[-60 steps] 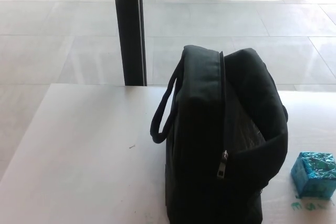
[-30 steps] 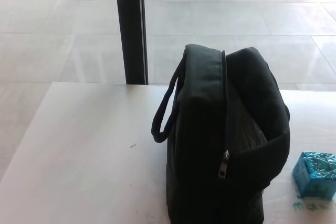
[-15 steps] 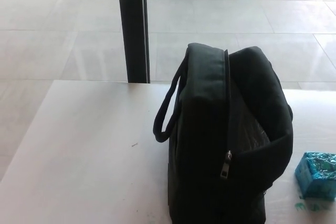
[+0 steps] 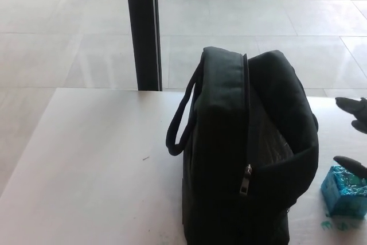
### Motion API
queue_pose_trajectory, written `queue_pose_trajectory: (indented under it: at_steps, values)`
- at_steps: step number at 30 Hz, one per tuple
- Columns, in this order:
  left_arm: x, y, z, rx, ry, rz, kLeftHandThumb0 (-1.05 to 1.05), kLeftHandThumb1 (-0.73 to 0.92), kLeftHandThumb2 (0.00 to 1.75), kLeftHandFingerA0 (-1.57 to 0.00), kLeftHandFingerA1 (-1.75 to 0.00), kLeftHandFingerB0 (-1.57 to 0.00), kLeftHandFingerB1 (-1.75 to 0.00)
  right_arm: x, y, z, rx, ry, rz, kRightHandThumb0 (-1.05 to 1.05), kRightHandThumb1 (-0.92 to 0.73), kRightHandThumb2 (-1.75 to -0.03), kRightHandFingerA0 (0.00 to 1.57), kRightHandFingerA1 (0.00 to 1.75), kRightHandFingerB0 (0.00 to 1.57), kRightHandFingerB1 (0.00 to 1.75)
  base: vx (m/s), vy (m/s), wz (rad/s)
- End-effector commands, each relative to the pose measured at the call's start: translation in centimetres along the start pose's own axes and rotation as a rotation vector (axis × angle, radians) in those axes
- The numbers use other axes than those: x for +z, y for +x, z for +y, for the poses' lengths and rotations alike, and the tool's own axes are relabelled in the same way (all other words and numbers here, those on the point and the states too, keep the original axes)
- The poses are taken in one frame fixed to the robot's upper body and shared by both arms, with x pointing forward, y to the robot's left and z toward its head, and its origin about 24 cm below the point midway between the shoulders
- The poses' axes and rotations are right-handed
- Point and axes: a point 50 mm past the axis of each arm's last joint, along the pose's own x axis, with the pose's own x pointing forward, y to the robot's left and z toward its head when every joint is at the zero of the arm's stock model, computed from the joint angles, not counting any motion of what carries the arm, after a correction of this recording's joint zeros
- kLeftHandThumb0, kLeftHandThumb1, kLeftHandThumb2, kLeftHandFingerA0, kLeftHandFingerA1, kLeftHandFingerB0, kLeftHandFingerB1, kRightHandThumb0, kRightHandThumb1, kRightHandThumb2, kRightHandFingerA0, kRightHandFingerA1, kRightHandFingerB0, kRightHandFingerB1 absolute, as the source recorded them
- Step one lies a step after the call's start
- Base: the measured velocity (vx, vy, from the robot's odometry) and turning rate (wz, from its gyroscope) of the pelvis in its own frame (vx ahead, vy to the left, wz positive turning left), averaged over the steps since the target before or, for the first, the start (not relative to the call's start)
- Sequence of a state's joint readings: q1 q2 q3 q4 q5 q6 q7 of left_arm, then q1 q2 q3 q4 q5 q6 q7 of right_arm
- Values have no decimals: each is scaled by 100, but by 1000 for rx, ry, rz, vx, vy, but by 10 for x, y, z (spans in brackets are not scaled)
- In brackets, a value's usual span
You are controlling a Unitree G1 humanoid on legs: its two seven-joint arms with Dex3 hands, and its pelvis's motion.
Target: The robot uses its right hand to pick up the cube kept on the middle of the desk and put it inside the bag next to it
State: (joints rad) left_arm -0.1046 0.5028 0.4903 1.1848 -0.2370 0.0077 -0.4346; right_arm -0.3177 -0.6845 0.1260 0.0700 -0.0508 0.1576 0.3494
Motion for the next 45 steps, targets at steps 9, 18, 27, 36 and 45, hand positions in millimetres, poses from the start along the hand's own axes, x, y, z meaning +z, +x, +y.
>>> queue_pose_trajectory:
  at_steps: [9,18,27,36,45]
  values:
    - [6,-2,7,20,29,5,-105,53,91,-36,-145,-23,-141,-4,9,-9,132,-316,107,-73,-76,-64,30,44,27,29,0,0,0]
    - [7,-2,7,21,27,7,-105,52,91,-38,-146,-23,-143,-12,10,7,317,-434,221,-85,-62,-100,3,26,4,25,0,0,0]
    - [8,-1,5,9,19,-3,-105,50,89,-37,-146,-19,-146,-29,13,3,519,-521,423,-103,-57,-96,0,5,0,0,0,0,0]
    - [7,-1,6,19,19,-1,-105,51,89,-37,-145,-19,-146,-46,14,-4,484,-524,487,-101,-58,-96,0,0,6,5,0,0,0]
    - [10,-1,4,2,21,-13,-105,52,88,-37,-148,-17,-149,-39,22,9,399,-533,400,-87,-50,-84,0,0,7,18,0,0,0]
